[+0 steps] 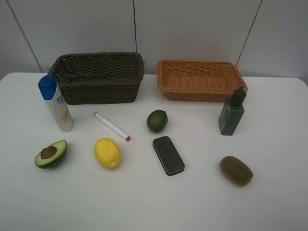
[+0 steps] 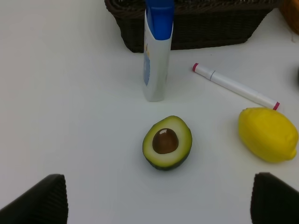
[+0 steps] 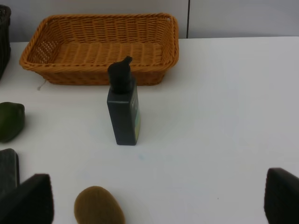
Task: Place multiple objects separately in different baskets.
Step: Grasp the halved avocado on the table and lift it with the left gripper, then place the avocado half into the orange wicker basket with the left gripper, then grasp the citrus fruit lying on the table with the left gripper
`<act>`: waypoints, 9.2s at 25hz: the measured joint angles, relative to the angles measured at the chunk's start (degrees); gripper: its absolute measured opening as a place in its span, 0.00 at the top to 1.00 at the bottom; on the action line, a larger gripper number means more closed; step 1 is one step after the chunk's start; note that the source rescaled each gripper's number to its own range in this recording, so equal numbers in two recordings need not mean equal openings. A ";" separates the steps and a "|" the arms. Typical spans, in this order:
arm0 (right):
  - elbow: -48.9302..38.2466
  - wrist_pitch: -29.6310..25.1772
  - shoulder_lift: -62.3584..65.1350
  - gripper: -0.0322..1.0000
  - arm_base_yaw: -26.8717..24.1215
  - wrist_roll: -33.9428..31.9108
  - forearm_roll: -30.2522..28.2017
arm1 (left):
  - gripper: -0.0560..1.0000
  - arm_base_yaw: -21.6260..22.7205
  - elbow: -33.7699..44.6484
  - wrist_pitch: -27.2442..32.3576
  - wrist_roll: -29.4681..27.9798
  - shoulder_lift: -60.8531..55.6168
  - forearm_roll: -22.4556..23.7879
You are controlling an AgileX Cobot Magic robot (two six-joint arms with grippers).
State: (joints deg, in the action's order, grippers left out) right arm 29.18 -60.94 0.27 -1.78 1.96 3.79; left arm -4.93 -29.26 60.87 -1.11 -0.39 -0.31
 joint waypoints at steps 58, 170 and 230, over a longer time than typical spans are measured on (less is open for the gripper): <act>0.00 0.01 0.00 0.00 0.00 0.00 0.00 | 0.00 -8.52 -23.78 -4.23 2.66 92.11 -1.02; 0.00 0.06 0.00 0.00 0.00 0.00 0.05 | 0.00 -32.51 -72.90 7.58 -13.22 113.23 -9.24; 0.00 0.06 0.00 0.00 0.00 0.00 0.05 | 0.25 -32.51 -32.51 -17.56 -28.31 113.01 -5.01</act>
State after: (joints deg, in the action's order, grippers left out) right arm 29.18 -60.88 0.27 -1.78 1.96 3.84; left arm -37.44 -61.76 43.31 -29.42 112.62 -5.32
